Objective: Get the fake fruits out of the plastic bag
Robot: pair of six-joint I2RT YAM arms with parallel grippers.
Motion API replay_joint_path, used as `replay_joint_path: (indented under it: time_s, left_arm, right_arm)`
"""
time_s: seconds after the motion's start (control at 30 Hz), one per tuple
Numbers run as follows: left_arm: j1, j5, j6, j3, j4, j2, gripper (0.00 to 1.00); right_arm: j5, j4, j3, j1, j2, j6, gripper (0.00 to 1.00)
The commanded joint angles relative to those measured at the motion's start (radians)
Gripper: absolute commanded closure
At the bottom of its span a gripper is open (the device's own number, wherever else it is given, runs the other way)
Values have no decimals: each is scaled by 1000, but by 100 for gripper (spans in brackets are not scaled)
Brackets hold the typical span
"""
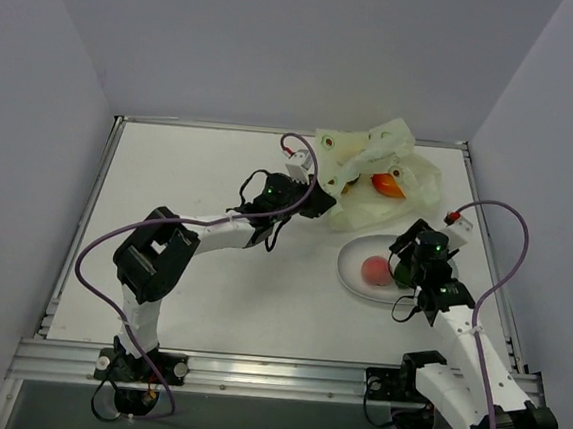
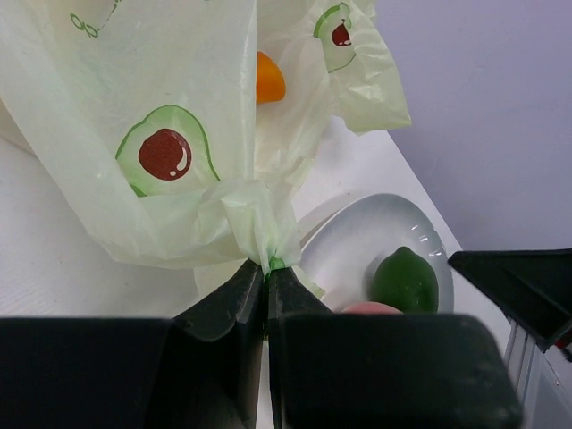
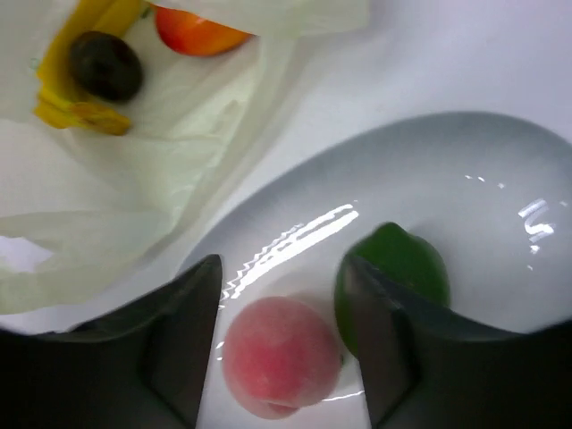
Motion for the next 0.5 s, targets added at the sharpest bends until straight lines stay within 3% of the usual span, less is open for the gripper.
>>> replay_joint_path:
  time_s: [0.0,0.07,0.1,0.27,0.47]
  left_arm:
    - [-3,2,-10,-3,69,-58,98]
    - [-4,9,-24,-3,83,-59,98]
    - [-7,14,-33,-3,87,-63,98]
    - [-18,45,-56,12,90,-69,98]
    - [-15,42,-45,41,58,-66,98]
  right_arm:
    - [-45,87,90,44,61,-96,49]
    - [-17,138,134,114,177,-160,72]
    - [9,155,182,136,228,-176,73]
    - [-30,306,318,143,544,-278,73]
    - [-177,261,555,64,782,-461,60]
